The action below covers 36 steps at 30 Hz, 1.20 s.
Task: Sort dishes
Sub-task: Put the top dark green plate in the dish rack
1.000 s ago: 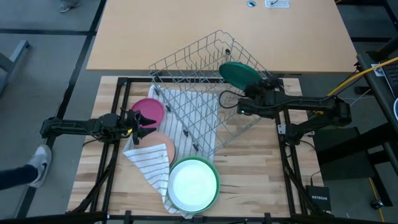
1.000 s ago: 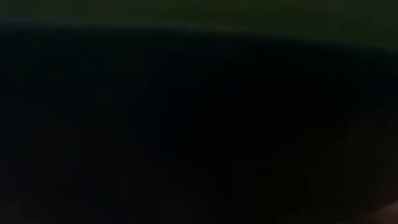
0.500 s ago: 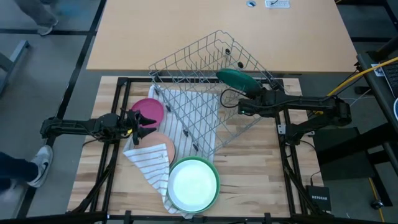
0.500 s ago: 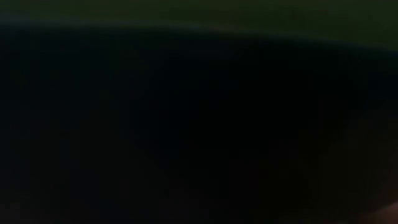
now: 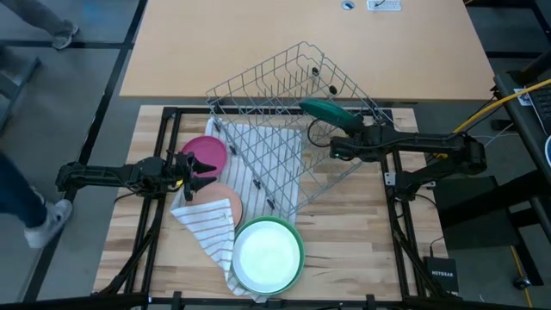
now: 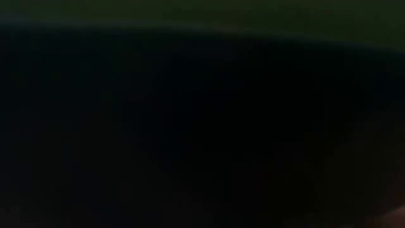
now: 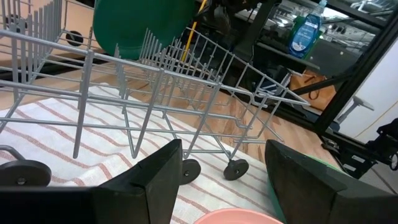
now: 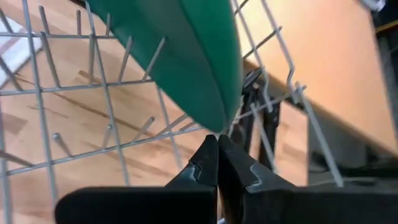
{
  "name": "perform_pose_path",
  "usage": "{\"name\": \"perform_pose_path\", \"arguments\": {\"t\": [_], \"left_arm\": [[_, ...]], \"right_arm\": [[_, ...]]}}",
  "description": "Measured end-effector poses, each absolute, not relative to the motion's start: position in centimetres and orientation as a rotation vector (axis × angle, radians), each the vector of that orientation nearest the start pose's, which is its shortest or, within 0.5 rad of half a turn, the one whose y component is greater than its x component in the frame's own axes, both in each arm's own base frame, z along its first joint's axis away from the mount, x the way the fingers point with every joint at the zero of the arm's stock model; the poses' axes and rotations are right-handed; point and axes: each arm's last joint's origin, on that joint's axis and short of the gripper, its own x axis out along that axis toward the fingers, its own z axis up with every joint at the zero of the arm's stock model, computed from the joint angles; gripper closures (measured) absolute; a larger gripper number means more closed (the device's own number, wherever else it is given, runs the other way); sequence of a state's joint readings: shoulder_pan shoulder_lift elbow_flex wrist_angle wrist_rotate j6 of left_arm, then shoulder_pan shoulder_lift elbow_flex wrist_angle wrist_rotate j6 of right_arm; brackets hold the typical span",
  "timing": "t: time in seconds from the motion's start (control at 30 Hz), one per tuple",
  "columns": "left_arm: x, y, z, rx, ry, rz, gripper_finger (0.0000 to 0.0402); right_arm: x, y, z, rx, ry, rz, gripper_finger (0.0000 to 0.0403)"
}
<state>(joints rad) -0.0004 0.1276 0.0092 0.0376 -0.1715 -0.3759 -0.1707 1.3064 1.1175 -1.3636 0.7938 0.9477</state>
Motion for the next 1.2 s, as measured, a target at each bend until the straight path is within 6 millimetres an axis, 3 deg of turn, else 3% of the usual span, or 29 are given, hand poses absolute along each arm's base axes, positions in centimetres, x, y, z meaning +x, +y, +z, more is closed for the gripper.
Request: {"name": "perform_pose_path", "arguments": {"t": [0.2,0.53,0.93,1.2], "left_arm": [[10.45,0.49,15.99,-0.365,0.048,0.184,0.0183],[10.45,0.49,15.99,-0.324,0.052,0.183,0.0183],[10.45,0.49,15.99,-0.325,0.052,0.183,0.0183],[10.45,0.49,15.98,-0.332,0.052,0.183,0.0183]], "right_arm": [[19.85,-5.33,28.16,0.366,0.978,-1.365,0.0403],[19.87,-5.32,28.15,0.369,0.984,-1.358,0.0396],[19.9,-5.07,27.95,0.457,1.049,-1.3,0.0363],[19.96,-4.72,27.74,0.554,1.141,-1.203,0.0315]]}}
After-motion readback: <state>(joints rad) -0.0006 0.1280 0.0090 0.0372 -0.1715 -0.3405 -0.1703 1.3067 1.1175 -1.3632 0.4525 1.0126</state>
